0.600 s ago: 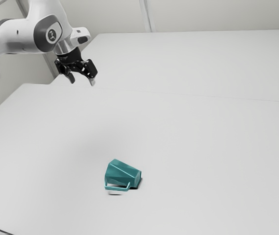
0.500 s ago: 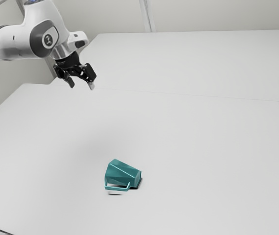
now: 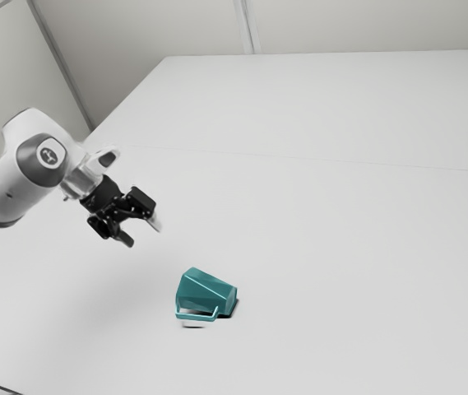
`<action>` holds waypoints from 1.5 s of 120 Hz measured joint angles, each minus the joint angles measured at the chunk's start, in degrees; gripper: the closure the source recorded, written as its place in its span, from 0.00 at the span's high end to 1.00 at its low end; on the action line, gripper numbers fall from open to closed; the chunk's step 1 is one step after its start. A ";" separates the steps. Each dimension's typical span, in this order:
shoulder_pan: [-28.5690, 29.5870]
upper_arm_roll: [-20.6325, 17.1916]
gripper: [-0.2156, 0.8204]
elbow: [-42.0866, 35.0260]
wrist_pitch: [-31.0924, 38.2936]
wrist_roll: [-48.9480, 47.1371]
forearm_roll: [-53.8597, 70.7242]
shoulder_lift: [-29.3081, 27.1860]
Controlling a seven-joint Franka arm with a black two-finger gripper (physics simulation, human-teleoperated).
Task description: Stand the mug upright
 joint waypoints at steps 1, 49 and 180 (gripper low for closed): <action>0.00 -0.01 0.79 -0.49 0.03 0.09 -0.38 -0.10; -3.97 0.14 0.77 -11.32 0.49 4.13 -8.49 -2.47; -9.14 0.35 0.34 -8.95 7.30 17.16 -22.42 6.21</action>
